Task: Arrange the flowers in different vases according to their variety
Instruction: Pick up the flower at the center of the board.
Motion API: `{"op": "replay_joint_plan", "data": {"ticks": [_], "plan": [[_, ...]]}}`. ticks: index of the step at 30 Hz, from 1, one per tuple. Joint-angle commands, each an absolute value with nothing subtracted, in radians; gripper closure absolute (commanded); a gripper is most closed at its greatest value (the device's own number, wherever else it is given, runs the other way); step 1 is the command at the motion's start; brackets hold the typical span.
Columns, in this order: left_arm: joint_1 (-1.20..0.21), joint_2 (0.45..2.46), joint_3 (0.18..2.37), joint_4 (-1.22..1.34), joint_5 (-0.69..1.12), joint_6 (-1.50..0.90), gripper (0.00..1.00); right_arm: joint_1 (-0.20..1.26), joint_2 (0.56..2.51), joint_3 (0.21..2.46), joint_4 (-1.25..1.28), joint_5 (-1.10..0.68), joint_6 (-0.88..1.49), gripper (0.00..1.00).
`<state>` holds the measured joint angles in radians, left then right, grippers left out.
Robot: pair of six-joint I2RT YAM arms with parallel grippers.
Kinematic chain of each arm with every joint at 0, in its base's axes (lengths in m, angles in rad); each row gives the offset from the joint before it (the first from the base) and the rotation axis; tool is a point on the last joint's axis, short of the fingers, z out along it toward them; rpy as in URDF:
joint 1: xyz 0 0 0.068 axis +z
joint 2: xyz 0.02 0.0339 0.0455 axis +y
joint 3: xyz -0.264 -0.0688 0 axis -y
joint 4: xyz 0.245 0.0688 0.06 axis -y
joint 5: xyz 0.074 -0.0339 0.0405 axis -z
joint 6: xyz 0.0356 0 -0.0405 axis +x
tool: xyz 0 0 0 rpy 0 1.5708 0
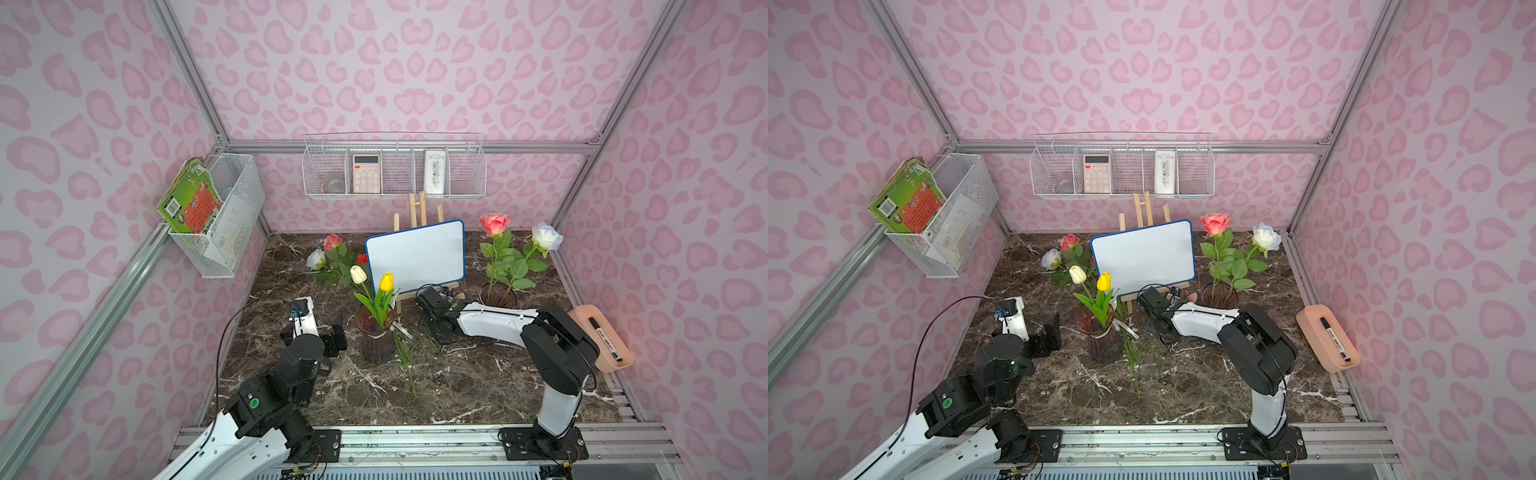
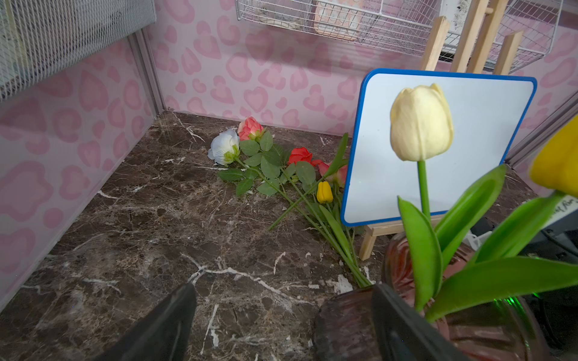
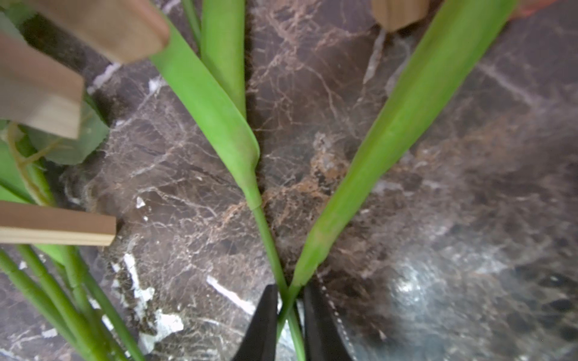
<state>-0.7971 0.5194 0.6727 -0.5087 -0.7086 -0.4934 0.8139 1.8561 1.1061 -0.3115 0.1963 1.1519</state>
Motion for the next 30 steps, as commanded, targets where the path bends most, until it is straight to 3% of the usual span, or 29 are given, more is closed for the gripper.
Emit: {"op": "replay_joint_plan", "data": {"ticks": [1,5,16,24,30], "plan": [[-0.797,0.522,0.674,-0.501,-0.721,-0.483,0.08,0.811,1.857,1.111,-0.314,0.195,1.163,0.89],[-0.796,0.523,0.674,-0.501,-0.718,-0.483,0.08,0.807,1.84,1.109,-0.314,0.202,1.165,1.0],[-0.797,0.514,0.659,-0.5,-0.751,-0.495,0.06,0.838,1.672,1.124,-0.324,0.277,1.127,1.0],[-0.797,0.525,0.645,-0.5,-0.79,-0.509,0.04,0.916,1.541,1.19,-0.437,0.454,1.093,1.0],[-0.797,0.529,0.637,-0.498,-0.799,-0.515,0.04,0.942,1.383,1.161,-0.376,0.51,0.994,1.0]]}}
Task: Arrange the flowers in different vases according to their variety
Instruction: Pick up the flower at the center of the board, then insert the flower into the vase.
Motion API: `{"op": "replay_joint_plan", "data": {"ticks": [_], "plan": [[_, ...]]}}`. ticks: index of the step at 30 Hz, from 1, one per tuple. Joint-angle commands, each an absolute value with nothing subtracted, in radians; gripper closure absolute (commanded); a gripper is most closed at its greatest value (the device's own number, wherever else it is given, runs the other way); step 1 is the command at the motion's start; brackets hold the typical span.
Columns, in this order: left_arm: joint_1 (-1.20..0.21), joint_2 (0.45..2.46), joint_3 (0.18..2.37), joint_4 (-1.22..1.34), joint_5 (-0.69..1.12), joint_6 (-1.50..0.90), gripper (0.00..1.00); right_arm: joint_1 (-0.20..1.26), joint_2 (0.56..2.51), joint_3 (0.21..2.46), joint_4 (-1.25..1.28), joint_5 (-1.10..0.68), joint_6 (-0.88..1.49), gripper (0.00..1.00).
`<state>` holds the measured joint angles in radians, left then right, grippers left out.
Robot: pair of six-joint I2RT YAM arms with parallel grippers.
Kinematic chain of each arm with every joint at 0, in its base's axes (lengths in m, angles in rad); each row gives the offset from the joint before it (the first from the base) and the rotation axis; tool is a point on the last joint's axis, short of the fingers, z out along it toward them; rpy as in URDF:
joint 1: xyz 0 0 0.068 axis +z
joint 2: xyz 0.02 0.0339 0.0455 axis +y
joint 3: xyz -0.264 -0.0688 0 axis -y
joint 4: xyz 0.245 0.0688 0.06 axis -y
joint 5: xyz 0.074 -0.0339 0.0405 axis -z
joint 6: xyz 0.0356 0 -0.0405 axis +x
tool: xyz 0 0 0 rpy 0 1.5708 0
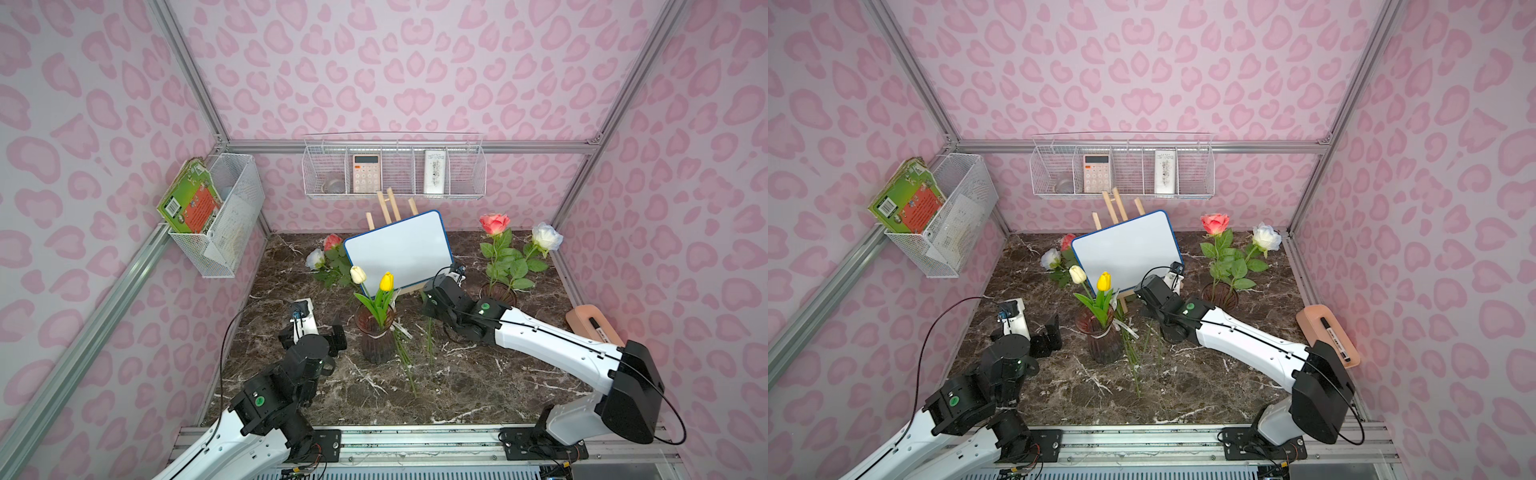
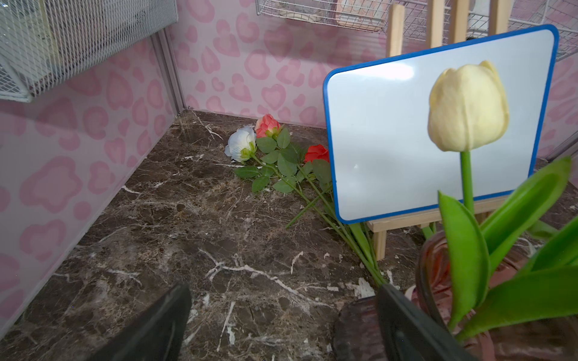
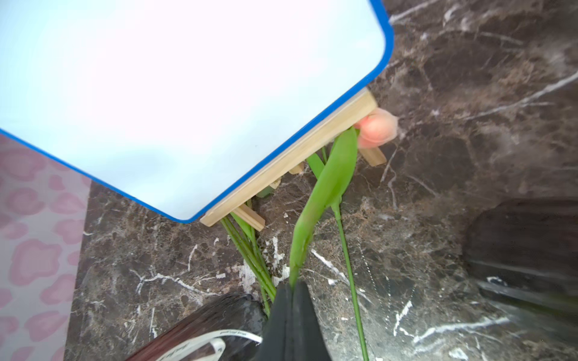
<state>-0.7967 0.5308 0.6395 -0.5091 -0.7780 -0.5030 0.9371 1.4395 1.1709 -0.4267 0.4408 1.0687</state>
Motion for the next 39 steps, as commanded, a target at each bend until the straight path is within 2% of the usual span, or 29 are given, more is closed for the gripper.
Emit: {"op": "replay_joint_plan", "data": {"ticks": [1,10,17,24,33,39], "plan": [[-0.797,0.527,0.637,-0.496,-0.801,-0.515,0.04,0.945,1.354,1.148,-0.344,0.505,0.966,1.0],[-0.796,0.52,0.624,-0.485,-0.799,-0.512,0.04,0.936,1.159,1.024,-0.204,0.533,0.88,1.0],[-0.797,0.563,0.631,-0.478,-0.807,-0.509,0.03,0.958,1.111,0.97,0.106,0.251,0.635,1.0],[-0.793,0.609,0.631,-0.46,-0.81,-0.505,0.02,1.091,1.186,1.069,0.285,0.166,0.436,1.0],[-0.702,0.612,0.624,-0.48,-0.738,-0.539,0.02,1.132,1.331,1.133,0.586,0.019,0.323,1.0],[-0.649,0.6,0.619,-0.499,-0.704,-0.555,0.02,1.132,1.471,1.158,0.82,0.026,0.248,1.0]]}}
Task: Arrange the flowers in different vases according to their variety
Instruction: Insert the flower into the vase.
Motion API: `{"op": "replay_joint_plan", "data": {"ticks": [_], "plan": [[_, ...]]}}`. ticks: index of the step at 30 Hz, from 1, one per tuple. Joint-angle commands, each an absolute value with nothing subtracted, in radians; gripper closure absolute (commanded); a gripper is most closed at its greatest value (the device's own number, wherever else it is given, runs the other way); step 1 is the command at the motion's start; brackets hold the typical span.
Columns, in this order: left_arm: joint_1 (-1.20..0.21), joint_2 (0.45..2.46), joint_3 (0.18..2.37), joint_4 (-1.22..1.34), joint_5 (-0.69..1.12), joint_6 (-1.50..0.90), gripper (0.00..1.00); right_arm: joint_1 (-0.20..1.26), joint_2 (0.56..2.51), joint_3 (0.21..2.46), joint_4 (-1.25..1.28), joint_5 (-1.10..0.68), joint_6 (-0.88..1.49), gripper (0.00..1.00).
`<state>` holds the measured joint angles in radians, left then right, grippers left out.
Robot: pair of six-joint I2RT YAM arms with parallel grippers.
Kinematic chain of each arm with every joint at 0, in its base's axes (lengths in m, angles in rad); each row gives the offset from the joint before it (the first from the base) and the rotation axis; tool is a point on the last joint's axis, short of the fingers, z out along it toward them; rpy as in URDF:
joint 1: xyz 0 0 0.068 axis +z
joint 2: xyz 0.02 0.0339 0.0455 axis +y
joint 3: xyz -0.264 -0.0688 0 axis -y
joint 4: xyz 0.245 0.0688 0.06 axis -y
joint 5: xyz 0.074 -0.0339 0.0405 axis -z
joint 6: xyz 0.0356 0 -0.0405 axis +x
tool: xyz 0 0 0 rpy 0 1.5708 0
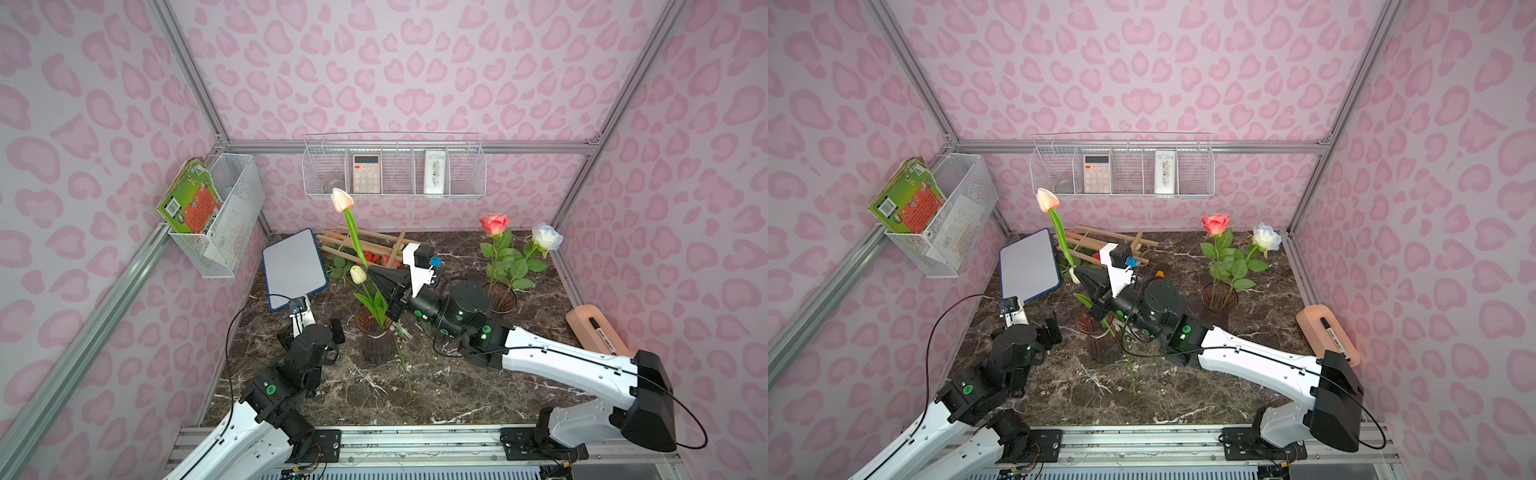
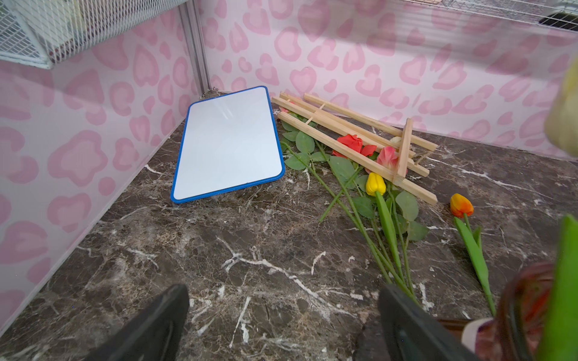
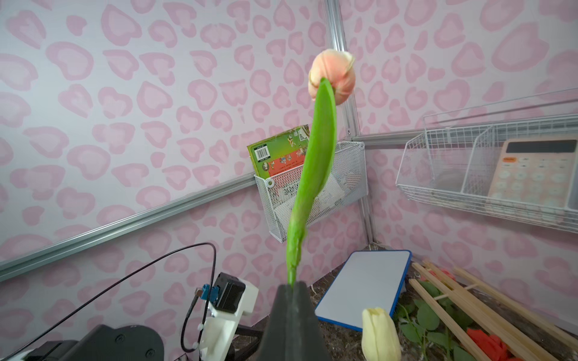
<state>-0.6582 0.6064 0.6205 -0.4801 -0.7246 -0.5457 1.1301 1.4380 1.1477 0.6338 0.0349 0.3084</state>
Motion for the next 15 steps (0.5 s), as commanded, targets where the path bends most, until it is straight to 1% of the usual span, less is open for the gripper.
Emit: {"op": "replay_joint_plan", "data": {"ticks": [1,8,15], "plan": [[-0.647,0.597,0.618,-0.501,-0.705,-0.557,0.02,1.132,1.491,1.154,0.864,0.041,0.233,1.0],[-0.641,0.574,0.614,-0.512,-0.725,-0.56,0.01,1.132,1.613,1.104,1.17,0.125,0.172,1.0],[-0.64,0.563,0.612,-0.515,-0.736,-0.558,0.02,1.132,1.718,1.087,1.35,0.185,0.13,1.0]]}}
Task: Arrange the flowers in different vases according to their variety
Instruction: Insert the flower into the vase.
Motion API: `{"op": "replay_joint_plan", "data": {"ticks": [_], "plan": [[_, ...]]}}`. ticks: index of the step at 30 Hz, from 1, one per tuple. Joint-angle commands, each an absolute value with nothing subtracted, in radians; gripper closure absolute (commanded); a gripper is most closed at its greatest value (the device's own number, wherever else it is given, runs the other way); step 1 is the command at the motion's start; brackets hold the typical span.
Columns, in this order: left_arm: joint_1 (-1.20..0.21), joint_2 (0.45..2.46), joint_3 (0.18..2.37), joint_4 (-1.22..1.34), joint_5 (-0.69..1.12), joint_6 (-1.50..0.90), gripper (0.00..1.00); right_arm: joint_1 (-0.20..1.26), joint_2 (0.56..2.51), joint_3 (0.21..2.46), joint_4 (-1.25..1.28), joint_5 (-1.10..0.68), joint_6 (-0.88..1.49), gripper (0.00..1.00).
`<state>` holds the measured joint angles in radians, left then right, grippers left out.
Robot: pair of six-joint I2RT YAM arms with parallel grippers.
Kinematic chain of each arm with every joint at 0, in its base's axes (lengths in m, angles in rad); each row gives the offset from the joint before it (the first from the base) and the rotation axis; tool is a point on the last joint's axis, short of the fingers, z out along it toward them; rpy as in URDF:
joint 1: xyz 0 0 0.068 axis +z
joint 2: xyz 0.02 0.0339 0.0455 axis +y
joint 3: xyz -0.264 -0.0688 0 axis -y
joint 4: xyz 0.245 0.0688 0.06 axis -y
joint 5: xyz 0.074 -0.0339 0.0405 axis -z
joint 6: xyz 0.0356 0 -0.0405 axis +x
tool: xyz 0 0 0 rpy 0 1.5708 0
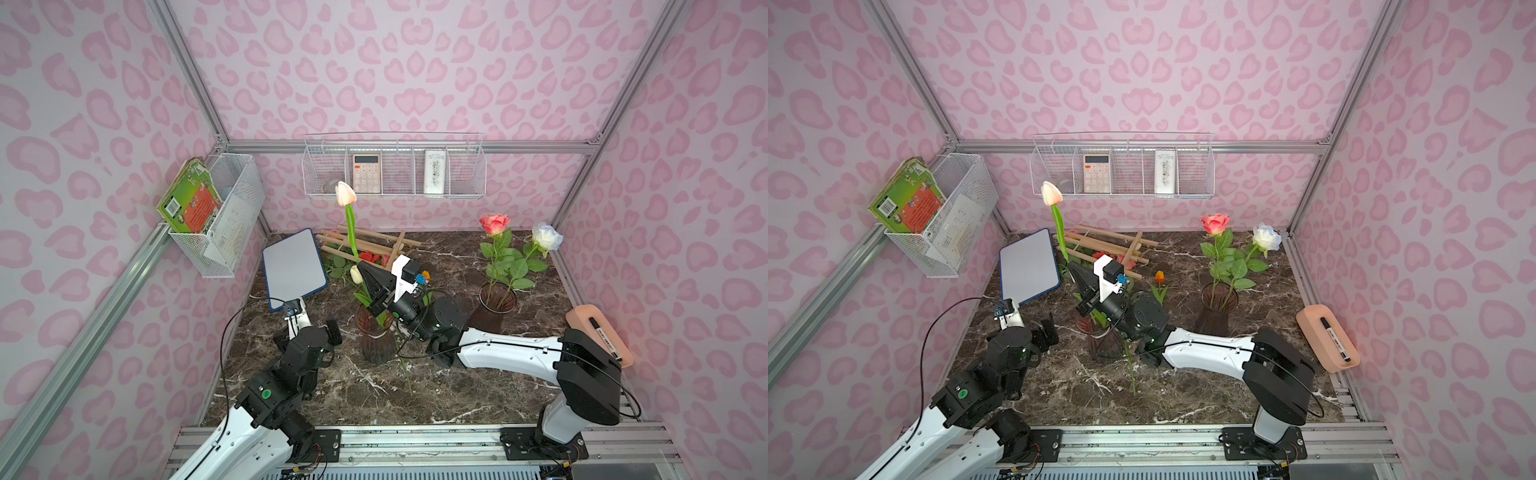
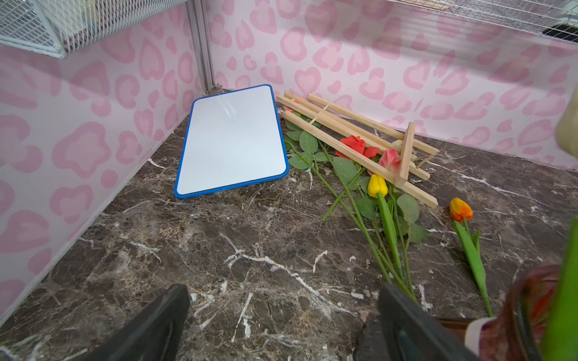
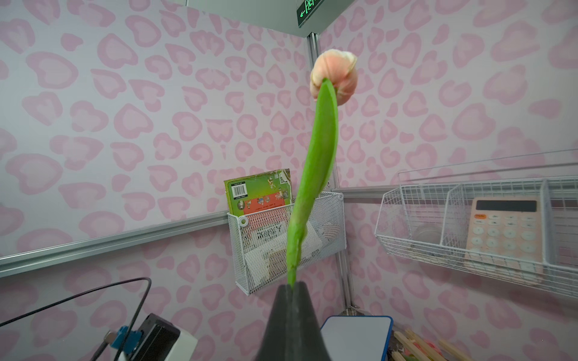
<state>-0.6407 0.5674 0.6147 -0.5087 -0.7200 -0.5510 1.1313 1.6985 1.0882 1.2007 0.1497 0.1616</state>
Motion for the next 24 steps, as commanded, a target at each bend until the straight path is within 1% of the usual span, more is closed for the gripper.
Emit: {"op": "replay_joint_plan", "data": {"ticks": [1,9,16,17,18,19,21,22,24], "plan": [[-0.639,0.561,0.612,-0.516,-0.736,-0.558,0.02,1.132,1.727,1.085,1.359,0.189,0.127,1.0],[-0.639,0.558,0.608,-0.513,-0.739,-0.557,0.02,1.138,1.793,1.029,1.456,0.225,0.109,1.0],[-0.64,0.563,0.606,-0.508,-0.742,-0.555,0.02,1.184,1.795,0.96,1.501,0.278,0.071,1.0],[-0.64,0.563,0.608,-0.509,-0.741,-0.554,0.02,1.192,1.786,0.95,1.499,0.284,0.069,0.97],[-0.64,0.565,0.608,-0.509,-0.742,-0.554,0.02,1.199,1.776,0.94,1.494,0.287,0.069,0.86],[-0.64,0.567,0.61,-0.507,-0.741,-0.552,0.02,1.203,1.766,0.931,1.489,0.289,0.07,0.82],[-0.638,0.571,0.612,-0.507,-0.741,-0.552,0.02,1.209,1.745,0.909,1.48,0.296,0.077,0.77],[-0.638,0.572,0.612,-0.507,-0.741,-0.551,0.02,1.209,1.734,0.896,1.477,0.295,0.085,0.72],[-0.638,0.575,0.615,-0.509,-0.741,-0.549,0.02,1.209,1.702,0.866,1.455,0.285,0.104,0.69]]}}
